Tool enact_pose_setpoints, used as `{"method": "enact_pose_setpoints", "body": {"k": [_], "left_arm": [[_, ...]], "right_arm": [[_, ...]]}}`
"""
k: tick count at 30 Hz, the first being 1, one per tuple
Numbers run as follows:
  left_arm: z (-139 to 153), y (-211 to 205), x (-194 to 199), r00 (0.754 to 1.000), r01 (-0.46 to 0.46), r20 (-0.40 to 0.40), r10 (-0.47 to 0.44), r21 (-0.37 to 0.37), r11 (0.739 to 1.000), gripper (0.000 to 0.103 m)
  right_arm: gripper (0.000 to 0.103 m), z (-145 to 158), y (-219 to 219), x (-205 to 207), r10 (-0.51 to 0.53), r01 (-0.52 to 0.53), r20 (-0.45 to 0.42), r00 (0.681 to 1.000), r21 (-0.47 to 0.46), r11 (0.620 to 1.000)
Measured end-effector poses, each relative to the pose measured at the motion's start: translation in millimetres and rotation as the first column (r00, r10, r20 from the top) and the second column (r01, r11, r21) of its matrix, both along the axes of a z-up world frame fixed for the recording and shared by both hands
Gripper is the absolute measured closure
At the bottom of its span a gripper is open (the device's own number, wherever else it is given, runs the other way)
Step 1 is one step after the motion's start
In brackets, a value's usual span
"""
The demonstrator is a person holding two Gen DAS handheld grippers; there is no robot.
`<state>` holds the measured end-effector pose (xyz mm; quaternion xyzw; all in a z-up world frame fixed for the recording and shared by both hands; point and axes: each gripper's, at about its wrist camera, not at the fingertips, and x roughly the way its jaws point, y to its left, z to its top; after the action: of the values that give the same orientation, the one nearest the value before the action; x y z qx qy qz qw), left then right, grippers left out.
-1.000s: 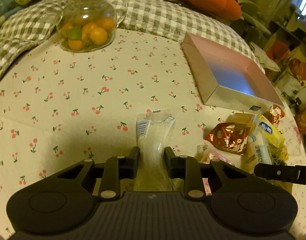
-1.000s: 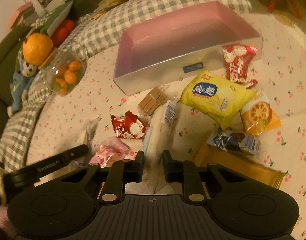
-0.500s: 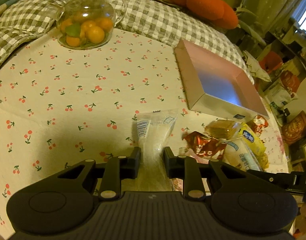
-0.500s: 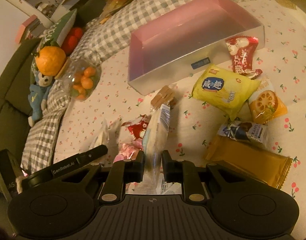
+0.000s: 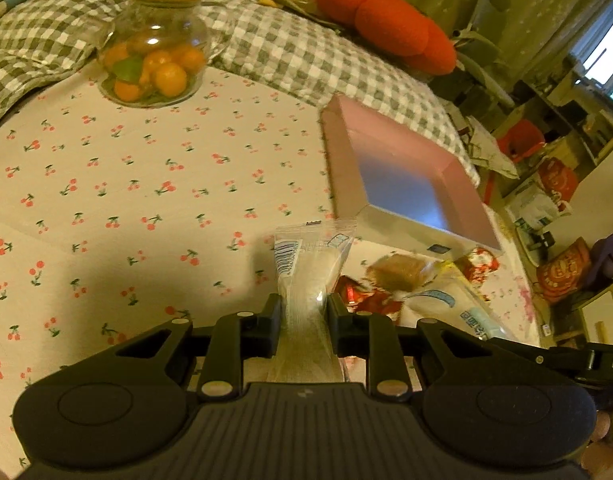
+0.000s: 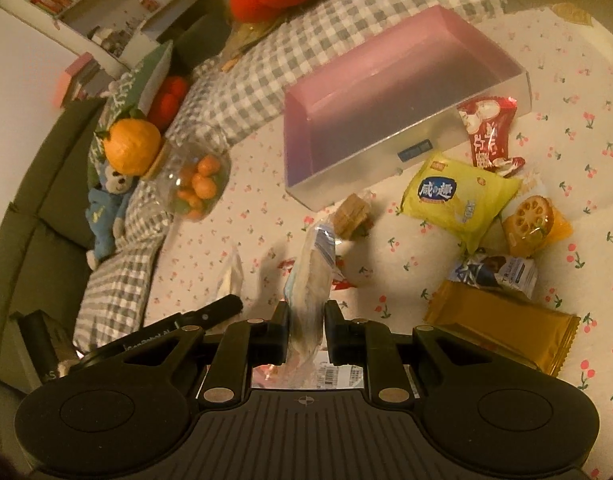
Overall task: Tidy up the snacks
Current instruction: 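Carry both held snacks up and over into the pink box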
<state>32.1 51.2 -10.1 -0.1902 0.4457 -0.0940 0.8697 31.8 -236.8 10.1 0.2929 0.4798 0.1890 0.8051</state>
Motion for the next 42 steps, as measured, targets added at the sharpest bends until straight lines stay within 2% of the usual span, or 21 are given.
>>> {"method": "enact_pose_setpoints", "body": {"k": [8, 18, 25, 35, 42], "left_arm": [[15, -17, 7, 0.999, 0.04, 0.029, -0.039, -0.014, 0.999, 0.082], [26, -46, 49, 0.997, 0.062, 0.039, -0.063, 0.021, 0.998, 0.082], [26, -80, 88, 0.994, 0.088, 0.054, -0.09, 0.043, 0.995, 0.082], [-1, -118, 138, 0.992, 0.095, 0.075, -0.101, 0.071, 0.993, 0.082], [-20, -128, 134, 0.988, 0.122, 0.075, -0.138, 0.191, 0.974, 0.082]], "right_arm": [[0.085, 22, -20, 7, -0.049, 0.047, 0.041, 0.998, 0.044, 0.998], [0.085, 33, -56, 53, -0.166, 0.162, 0.053, 0.985, 0.074, 0.984], [0.085, 22, -79, 93, -0.222, 0.218, 0.057, 0.973, 0.061, 0.974], [0.085, -7, -93, 130, -0.225, 0.226, 0.079, 0.971, -0.009, 0.974], [0.085, -24, -90, 138, -0.211, 0.216, 0.071, 0.975, -0.086, 0.973]]}}
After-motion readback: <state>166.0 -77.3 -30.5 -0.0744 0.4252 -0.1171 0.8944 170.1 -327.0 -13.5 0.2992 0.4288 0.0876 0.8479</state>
